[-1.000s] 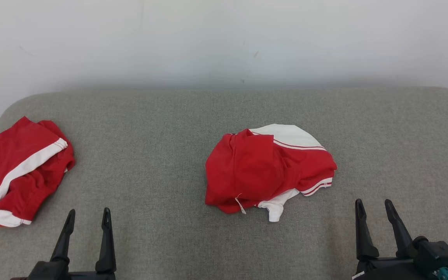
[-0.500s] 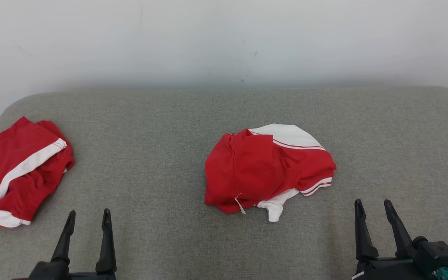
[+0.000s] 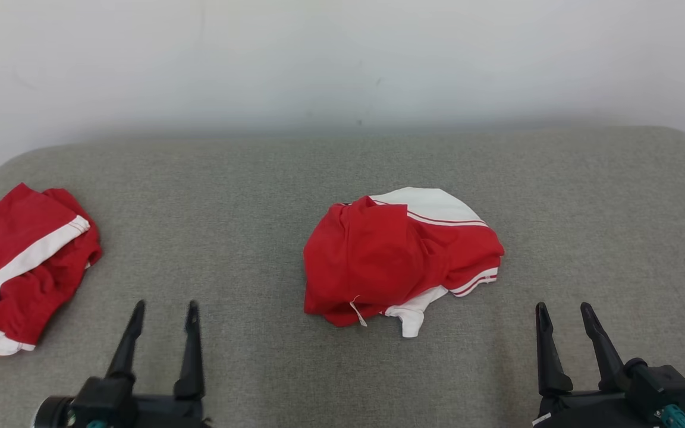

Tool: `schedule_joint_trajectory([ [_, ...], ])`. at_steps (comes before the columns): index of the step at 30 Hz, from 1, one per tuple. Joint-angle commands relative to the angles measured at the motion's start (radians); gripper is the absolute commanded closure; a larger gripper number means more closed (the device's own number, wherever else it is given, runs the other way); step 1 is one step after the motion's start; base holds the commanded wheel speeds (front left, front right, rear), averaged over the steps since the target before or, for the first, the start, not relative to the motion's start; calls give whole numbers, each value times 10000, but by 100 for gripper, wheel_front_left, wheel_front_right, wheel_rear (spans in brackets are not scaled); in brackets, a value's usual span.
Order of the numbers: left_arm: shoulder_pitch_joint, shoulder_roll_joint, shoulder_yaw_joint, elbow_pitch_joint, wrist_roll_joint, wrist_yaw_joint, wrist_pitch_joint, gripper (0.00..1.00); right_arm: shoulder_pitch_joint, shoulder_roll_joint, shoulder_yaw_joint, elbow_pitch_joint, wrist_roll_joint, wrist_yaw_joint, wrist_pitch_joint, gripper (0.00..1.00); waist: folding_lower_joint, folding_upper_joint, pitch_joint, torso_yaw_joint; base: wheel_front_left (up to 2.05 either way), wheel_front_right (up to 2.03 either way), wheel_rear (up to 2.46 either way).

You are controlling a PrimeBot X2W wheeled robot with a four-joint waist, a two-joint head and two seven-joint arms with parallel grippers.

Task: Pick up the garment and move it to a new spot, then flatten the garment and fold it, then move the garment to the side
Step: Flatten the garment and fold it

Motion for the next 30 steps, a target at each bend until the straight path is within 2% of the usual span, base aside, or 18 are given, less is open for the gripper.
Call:
schedule_joint_trajectory([
  [1,-407,-27,-306,102,37,-44,-34,0,-108,-17,66,5,-89,-22,-5,0,-1,0,106,-171,0,0,0],
  [10,-1713,-27,-1767,917,-170,-69,-34,0,-309,-17,73,-67,41,-22,-5,0,-1,0,561,-898,0,0,0],
  [19,-2586,161,-3180,2675,-507,-63,-34,0,-538,-15,-9,-120,287,-22,-5,0,-1,0,1131,-1799,0,0,0],
  [26,-3317,299,-3526,4093,-867,-62,-34,0,-716,-15,26,-152,394,-22,-5,0,-1,0,1458,-2206,0,0,0],
  [27,-3432,294,-3476,4272,-944,-62,-34,9,-731,-15,34,-159,402,-22,-5,0,-1,0,1490,-2245,0,0,0],
  [28,-3534,295,-3474,4455,-957,-63,-34,61,-740,-15,26,-169,415,-22,-5,0,-1,0,1511,-2269,0,0,0],
  [29,-3637,321,-3508,4603,-919,-63,-34,100,-745,-15,13,-174,424,-22,-5,0,-1,0,1528,-2287,0,0,0],
  [30,-3740,319,-3515,4679,-959,-63,-34,100,-746,-15,1,-176,431,-22,-5,0,-1,0,1540,-2295,0,0,0],
])
